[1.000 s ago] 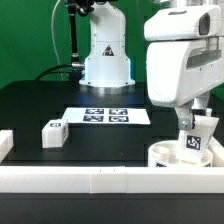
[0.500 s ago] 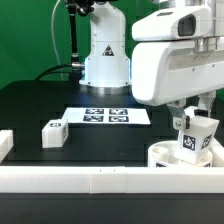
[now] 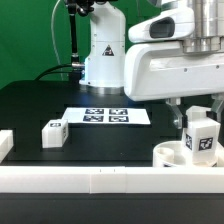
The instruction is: Assemble stool
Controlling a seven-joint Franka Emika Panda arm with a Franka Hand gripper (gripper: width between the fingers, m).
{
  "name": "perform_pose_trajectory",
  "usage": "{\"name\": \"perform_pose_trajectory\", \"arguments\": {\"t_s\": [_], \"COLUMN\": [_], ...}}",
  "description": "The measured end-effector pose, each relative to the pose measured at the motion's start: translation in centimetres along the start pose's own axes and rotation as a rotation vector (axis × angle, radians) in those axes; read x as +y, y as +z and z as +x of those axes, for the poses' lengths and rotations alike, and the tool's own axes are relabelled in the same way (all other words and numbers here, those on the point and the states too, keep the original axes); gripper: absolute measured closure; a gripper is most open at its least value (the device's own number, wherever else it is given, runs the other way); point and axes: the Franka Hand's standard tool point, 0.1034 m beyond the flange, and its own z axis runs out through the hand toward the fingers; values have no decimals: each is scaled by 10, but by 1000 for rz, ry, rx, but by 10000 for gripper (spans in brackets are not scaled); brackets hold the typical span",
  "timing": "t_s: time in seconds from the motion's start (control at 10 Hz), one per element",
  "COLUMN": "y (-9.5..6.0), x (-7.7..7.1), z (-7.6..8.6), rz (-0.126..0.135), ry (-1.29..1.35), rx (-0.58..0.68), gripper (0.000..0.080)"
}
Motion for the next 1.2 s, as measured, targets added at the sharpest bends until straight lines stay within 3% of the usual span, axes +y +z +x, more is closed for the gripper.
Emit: {"name": "perform_pose_trajectory", "arguments": {"t_s": [0.9, 1.2], "y": [3, 3], "x": [-13, -14], "z": [-7, -7], "rz": [-15, 1], "ry": [869, 1050], "rx": [-20, -31], "gripper": [461, 461]}}
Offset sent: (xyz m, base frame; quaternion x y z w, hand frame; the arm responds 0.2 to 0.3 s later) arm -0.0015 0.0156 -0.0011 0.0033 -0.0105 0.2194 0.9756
